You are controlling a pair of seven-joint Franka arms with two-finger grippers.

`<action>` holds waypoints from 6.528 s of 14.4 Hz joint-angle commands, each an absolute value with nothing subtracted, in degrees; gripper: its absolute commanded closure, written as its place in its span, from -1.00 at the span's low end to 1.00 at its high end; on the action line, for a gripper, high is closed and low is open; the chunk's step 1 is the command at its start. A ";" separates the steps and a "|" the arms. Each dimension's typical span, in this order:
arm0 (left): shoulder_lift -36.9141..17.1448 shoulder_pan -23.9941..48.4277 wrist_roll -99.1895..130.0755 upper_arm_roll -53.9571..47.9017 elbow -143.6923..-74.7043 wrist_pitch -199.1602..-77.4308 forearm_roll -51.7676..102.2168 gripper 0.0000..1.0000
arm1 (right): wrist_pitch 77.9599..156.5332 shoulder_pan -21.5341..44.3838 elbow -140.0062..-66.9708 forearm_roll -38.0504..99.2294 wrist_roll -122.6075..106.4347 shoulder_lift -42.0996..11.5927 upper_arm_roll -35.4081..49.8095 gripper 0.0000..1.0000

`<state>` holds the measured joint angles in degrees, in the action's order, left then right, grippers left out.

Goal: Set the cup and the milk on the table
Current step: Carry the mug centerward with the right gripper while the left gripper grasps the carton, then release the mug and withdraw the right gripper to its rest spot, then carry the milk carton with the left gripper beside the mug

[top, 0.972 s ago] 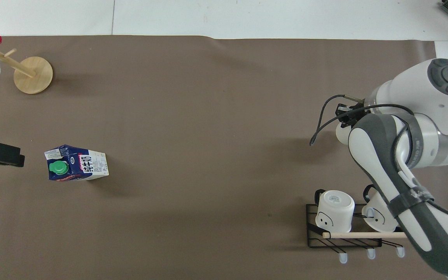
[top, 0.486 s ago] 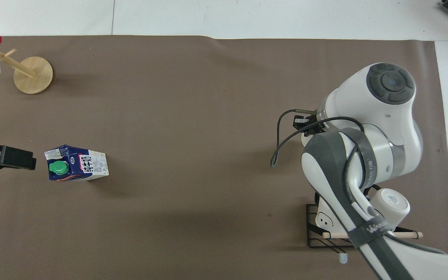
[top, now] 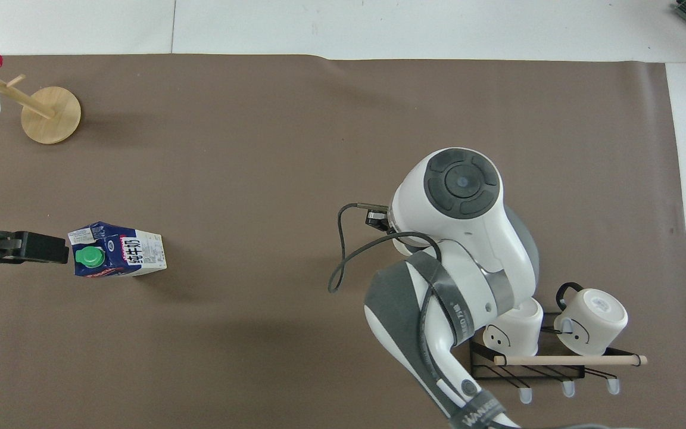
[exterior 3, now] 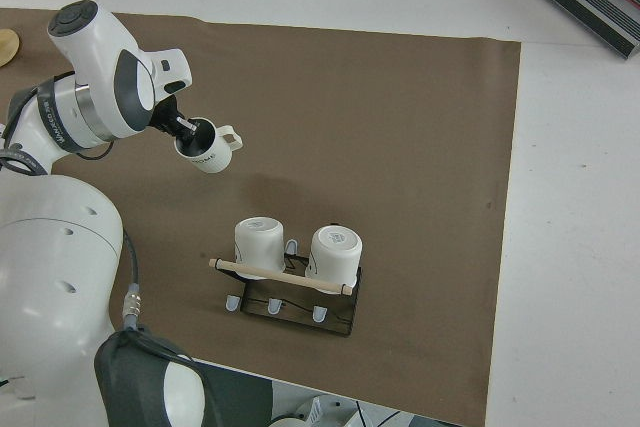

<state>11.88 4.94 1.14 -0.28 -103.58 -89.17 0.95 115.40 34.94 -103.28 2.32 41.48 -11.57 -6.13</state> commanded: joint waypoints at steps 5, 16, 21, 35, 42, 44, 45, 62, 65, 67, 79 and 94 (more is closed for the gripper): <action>14.33 4.84 0.53 0.44 -112.14 -100.36 1.49 -1.00 | 122.33 42.44 -103.27 2.73 44.90 -16.77 -6.33 1.00; 17.75 4.04 0.70 0.44 -125.59 -114.16 1.41 -1.00 | 127.97 44.65 -106.70 2.72 41.40 -18.72 -6.15 0.68; 18.28 3.96 0.88 0.53 -128.76 -117.33 1.41 -1.00 | 126.92 45.35 -105.65 2.47 42.18 -18.55 -6.15 -1.00; 16.26 4.92 1.67 0.44 -132.45 -125.76 1.41 -1.00 | 112.95 33.06 -104.24 3.25 33.32 -2.56 -6.85 -1.00; 14.50 5.10 2.11 0.35 -133.68 -126.21 1.41 -1.00 | 102.14 20.59 -104.24 3.08 20.85 4.47 -6.94 -1.00; 14.50 5.97 5.00 0.26 -133.59 -125.69 1.41 -1.00 | 99.68 17.24 -104.24 2.99 17.42 5.79 -6.94 -1.00; 14.41 6.32 5.36 0.26 -133.59 -125.77 1.41 -1.00 | 98.88 15.57 -104.15 2.81 15.66 6.06 -6.94 -1.00; 8.70 10.44 14.12 -0.09 -117.60 -113.65 1.32 0.09 | 88.33 4.31 -90.79 -1.84 3.00 4.39 -6.33 -1.00; 8.70 16.51 22.56 -0.18 -117.07 -113.64 1.32 0.09 | 88.24 4.48 -89.22 -2.46 1.41 4.66 -6.07 -1.00; 8.44 19.67 26.00 -0.18 -116.28 -113.82 1.32 0.08 | 88.68 4.66 -89.99 -1.50 1.49 5.18 -5.54 -1.00; 2.46 32.95 40.96 -0.26 -115.13 -120.23 1.41 0.03 | 88.68 4.57 -90.18 -1.23 1.41 5.27 -5.45 -1.00; 1.32 34.89 38.59 -0.18 -117.86 -123.22 0.44 -0.05 | 85.78 3.16 -91.84 0.79 4.83 6.07 -7.29 -1.00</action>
